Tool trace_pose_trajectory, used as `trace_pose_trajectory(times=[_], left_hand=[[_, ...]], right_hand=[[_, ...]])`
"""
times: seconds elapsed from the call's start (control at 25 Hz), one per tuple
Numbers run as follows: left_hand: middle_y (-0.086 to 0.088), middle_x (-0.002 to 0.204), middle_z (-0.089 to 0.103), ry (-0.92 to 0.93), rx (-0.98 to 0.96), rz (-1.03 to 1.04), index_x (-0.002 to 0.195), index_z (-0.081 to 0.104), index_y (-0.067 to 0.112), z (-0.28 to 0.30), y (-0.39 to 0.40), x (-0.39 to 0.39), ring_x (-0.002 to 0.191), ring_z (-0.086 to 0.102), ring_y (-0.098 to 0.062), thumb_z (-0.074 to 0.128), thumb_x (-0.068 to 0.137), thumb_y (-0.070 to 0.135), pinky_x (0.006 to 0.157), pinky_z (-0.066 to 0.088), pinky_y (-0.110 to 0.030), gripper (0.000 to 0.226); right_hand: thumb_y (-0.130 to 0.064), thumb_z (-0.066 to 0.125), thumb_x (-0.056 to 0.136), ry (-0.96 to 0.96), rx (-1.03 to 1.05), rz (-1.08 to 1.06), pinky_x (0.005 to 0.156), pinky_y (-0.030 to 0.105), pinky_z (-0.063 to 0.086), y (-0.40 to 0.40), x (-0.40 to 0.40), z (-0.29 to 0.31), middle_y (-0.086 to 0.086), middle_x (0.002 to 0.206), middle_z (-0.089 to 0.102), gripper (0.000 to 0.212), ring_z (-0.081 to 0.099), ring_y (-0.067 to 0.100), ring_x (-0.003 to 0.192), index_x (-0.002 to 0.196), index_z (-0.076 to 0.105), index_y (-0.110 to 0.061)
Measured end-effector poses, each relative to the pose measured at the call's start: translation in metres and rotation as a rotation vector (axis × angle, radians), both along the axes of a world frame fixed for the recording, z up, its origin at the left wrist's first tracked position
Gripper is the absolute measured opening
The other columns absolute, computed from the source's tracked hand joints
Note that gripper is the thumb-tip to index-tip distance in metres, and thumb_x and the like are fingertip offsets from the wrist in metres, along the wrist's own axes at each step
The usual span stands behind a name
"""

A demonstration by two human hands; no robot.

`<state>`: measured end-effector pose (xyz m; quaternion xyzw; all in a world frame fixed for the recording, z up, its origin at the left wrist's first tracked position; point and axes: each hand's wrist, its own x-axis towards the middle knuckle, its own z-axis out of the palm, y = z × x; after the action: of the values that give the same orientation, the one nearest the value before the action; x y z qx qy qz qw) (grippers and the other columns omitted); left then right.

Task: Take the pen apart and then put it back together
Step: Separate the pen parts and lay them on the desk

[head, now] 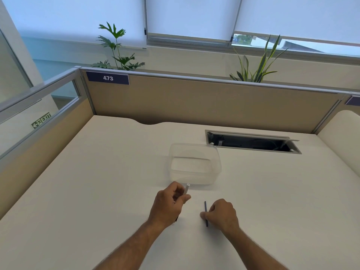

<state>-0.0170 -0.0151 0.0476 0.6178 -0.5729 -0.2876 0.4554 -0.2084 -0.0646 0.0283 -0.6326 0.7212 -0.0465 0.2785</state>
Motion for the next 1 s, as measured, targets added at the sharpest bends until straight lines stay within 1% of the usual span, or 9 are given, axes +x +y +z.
trace_pose_trajectory(times=[0.12,0.24,0.36,0.48,0.56,0.68,0.8,0.92,1.0], left_hand=[[0.005,0.070,0.071,0.021,-0.008,0.001,0.081,0.057,0.027,0.002,-0.001,0.000,0.068,0.068,-0.010,0.074,0.083,0.027,0.063,0.059,-0.038,0.017],[0.003,0.076,0.070,0.090,-0.017,0.018,0.084,0.058,0.024,0.006,-0.001,-0.003,0.074,0.070,-0.014,0.073,0.086,0.023,0.067,0.061,-0.040,0.015],[-0.002,0.077,0.066,0.292,-0.032,0.120,0.080,0.059,0.022,0.012,-0.004,-0.008,0.077,0.067,-0.022,0.073,0.085,0.012,0.065,0.063,-0.040,0.017],[-0.012,0.080,0.066,0.595,-0.030,0.169,0.081,0.060,0.013,0.018,-0.006,-0.014,0.082,0.068,-0.028,0.071,0.085,0.003,0.067,0.062,-0.036,0.016],[-0.012,0.082,0.071,0.742,-0.037,0.170,0.084,0.060,0.009,0.020,-0.006,-0.017,0.087,0.071,-0.026,0.069,0.086,0.000,0.069,0.061,-0.035,0.012],[-0.016,0.088,0.074,0.858,-0.028,0.181,0.086,0.062,0.006,0.018,-0.003,-0.022,0.091,0.072,-0.027,0.066,0.087,-0.003,0.072,0.061,-0.036,0.010],[-0.014,0.083,0.075,0.800,0.021,0.193,0.082,0.068,0.009,0.007,0.002,-0.023,0.087,0.073,-0.028,0.071,0.083,-0.003,0.072,0.062,-0.037,0.012],[-0.003,0.075,0.075,0.550,0.097,0.179,0.077,0.073,0.018,-0.008,0.005,-0.019,0.075,0.071,-0.019,0.078,0.079,0.008,0.074,0.062,-0.040,0.012],[0.008,0.075,0.075,0.351,0.122,0.135,0.077,0.074,0.026,-0.018,0.004,-0.015,0.074,0.070,-0.010,0.081,0.077,0.016,0.071,0.060,-0.032,0.012]], right_hand=[[-0.048,0.078,0.066,-0.029,-0.118,-0.042,0.046,0.022,0.044,0.002,0.000,0.006,-0.006,0.057,0.067,0.035,0.060,0.007,0.052,0.057,0.065,-0.016],[-0.052,0.076,0.073,-0.229,-0.250,-0.111,0.048,0.025,0.048,0.007,0.002,0.017,-0.006,0.050,0.064,0.040,0.061,0.009,0.049,0.054,0.061,-0.020],[-0.059,0.073,0.075,-0.621,0.003,-0.254,0.042,0.025,0.050,0.015,0.010,0.031,0.005,0.053,0.071,0.046,0.063,0.016,0.043,0.075,0.067,-0.013],[-0.066,0.064,0.080,-0.768,0.299,-0.290,0.049,0.027,0.055,0.022,0.014,0.040,0.014,0.069,0.075,0.055,0.070,0.023,0.052,0.099,0.066,-0.015],[-0.056,0.067,0.084,-0.938,0.381,-0.357,0.057,0.032,0.059,0.023,0.017,0.041,0.020,0.079,0.076,0.050,0.074,0.031,0.063,0.105,0.065,-0.011],[-0.027,0.074,0.086,-1.323,0.382,-0.554,0.061,0.033,0.061,0.022,0.022,0.046,0.027,0.086,0.074,0.038,0.075,0.034,0.072,0.109,0.065,0.001],[-0.006,0.074,0.085,-1.510,0.208,-0.621,0.062,0.034,0.062,0.017,0.024,0.053,0.025,0.092,0.071,0.041,0.076,0.033,0.075,0.121,0.056,-0.002],[-0.001,0.078,0.080,-1.369,-0.063,-0.524,0.066,0.035,0.063,0.016,0.026,0.055,0.024,0.096,0.070,0.055,0.076,0.035,0.080,0.125,0.052,-0.020],[-0.003,0.078,0.081,-1.195,-0.261,-0.408,0.068,0.034,0.063,0.018,0.030,0.051,0.020,0.094,0.070,0.062,0.076,0.028,0.077,0.130,0.050,-0.029]])
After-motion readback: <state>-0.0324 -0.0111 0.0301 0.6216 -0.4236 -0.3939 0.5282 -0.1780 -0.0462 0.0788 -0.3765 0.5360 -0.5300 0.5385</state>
